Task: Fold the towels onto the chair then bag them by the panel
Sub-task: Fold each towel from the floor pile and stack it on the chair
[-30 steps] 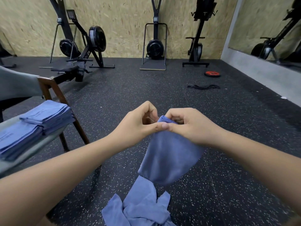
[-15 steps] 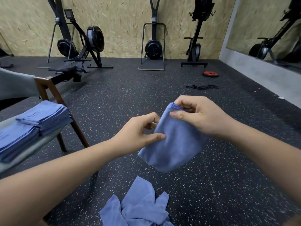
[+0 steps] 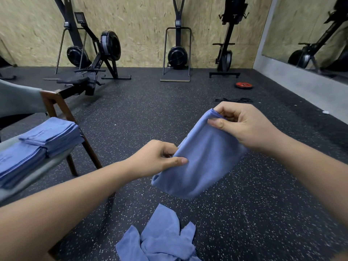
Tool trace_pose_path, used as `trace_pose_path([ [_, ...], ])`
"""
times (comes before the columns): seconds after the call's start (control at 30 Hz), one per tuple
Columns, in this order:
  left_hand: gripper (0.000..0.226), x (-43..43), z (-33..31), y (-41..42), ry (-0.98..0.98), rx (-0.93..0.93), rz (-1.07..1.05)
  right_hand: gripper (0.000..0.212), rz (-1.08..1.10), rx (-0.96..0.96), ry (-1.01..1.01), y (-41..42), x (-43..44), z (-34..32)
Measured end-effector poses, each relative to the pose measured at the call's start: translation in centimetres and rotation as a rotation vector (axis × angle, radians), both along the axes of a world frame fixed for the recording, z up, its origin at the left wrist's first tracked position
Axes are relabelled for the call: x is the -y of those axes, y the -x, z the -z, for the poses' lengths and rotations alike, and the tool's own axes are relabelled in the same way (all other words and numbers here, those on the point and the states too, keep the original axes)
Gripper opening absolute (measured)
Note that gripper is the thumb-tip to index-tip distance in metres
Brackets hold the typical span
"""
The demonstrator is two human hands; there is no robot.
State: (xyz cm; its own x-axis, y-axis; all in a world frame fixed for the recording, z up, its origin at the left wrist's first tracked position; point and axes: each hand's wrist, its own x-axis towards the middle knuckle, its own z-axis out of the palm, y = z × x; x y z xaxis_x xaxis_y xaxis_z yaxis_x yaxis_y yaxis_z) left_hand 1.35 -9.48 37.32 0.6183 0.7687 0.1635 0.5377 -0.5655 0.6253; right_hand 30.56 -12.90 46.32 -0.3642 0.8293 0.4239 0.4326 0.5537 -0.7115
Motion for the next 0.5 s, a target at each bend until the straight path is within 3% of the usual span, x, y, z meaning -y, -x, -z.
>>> trace_pose_path([
  [0.13,0.050,-1.4,0.4,1.4,-0.143,-0.117,-0.004,0.009,0.084,-0.015,-0.027,-1.4,-0.7,0.3],
  [0.2,0.038,-2.1,0.6,2.2,-0.151,-0.146,-0.039,0.011,0.122,-0.028,-0.030,-1.9,-1.1,0.5],
  [0.5,0.025,-4.2,1.2,5.3,-0.262,-0.243,-0.158,0.011,0.260,-0.200,0.018,-3.9,-3.0,2.1],
])
